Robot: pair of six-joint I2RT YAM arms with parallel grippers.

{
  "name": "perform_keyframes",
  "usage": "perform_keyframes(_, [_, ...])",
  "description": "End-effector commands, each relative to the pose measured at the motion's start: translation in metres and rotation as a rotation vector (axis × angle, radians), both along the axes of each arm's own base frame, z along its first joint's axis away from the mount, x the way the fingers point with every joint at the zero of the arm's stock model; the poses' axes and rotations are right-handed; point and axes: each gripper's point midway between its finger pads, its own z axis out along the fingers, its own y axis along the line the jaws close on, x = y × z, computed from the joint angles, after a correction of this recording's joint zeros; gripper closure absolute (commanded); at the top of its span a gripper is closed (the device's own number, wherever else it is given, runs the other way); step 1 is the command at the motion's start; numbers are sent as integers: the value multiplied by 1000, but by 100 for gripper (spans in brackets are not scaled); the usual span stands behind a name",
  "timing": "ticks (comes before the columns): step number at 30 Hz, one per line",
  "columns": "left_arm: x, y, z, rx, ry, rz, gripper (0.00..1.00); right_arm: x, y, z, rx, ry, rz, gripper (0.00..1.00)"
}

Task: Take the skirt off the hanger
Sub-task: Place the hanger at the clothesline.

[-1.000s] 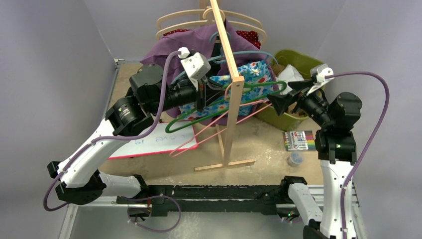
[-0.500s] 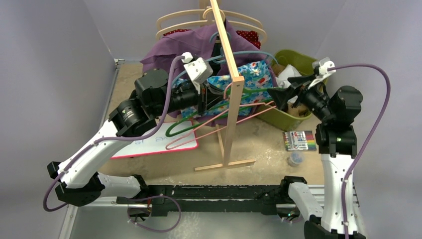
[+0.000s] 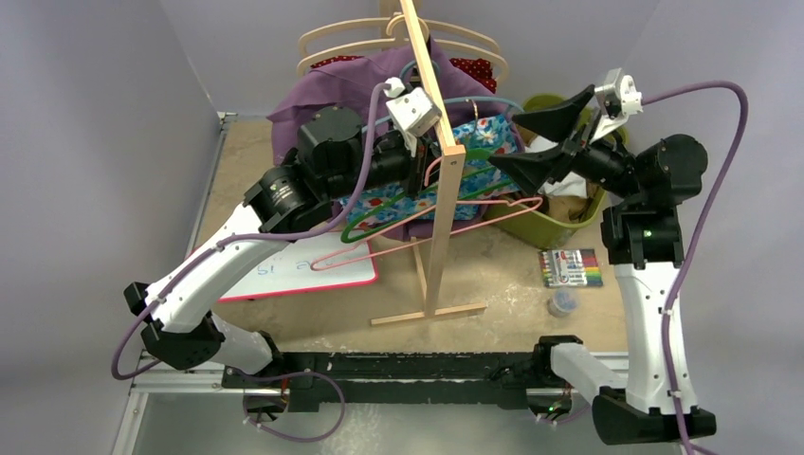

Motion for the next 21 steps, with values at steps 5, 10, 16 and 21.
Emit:
perform_keyframes(5, [0, 3, 32, -71, -60, 16, 100, -26, 32, 56, 48, -188, 77, 3])
perform_keyframes(10, [-2, 4, 29, -76, -48, 13, 100, -29, 42, 69, 92, -211, 163, 11])
perform_keyframes(16, [-5, 5, 29, -81, -45, 3, 100, -15, 55, 74, 111, -206, 203, 17])
perform_keyframes(21, [-9, 8, 32, -82, -52, -5, 100, -2, 58, 85, 156, -180, 158, 39])
